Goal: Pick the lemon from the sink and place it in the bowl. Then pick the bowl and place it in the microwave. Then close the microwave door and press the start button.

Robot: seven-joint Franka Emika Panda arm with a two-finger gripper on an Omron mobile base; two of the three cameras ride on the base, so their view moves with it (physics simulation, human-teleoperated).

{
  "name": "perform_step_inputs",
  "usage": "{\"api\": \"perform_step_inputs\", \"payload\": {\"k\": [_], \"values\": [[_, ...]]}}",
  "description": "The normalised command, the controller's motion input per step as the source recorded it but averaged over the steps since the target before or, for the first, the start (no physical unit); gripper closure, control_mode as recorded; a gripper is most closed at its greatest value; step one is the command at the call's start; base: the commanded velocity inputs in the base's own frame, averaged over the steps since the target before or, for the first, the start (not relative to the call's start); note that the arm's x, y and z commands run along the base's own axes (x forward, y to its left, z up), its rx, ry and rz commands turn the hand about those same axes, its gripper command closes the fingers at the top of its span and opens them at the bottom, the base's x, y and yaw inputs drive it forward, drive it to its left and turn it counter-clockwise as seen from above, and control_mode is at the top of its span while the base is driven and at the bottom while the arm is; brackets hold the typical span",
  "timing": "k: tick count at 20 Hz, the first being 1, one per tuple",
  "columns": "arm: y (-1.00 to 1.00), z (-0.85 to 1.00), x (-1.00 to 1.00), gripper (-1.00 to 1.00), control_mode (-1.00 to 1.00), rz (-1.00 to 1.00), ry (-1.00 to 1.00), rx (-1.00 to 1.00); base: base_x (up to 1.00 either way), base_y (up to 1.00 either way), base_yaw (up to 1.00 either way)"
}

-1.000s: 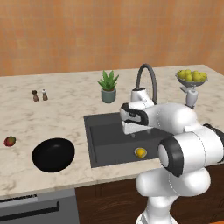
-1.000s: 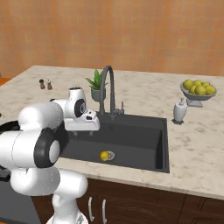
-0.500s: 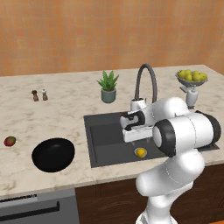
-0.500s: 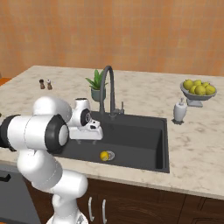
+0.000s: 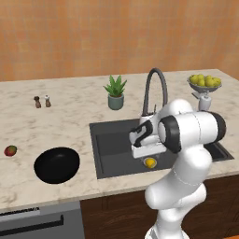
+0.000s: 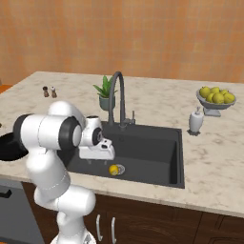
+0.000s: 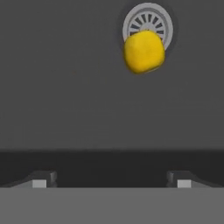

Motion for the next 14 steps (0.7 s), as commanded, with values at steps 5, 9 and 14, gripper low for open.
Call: {"api": "perform_step_inputs", "payload": {"k": [5, 9, 14], "values": [[-0.25, -0.22, 0.03, -1.0, -1.0, 0.02, 0.0, 0.0, 0.0, 0.0, 0.0], [-0.28, -0.31, 0.19, -1.0, -1.0, 0.07, 0.0, 0.0, 0.0, 0.0, 0.0], [-0.15, -0.29, 0.42, -1.0, -1.0, 0.1, 0.0, 0.0, 0.0, 0.0, 0.0]]}}
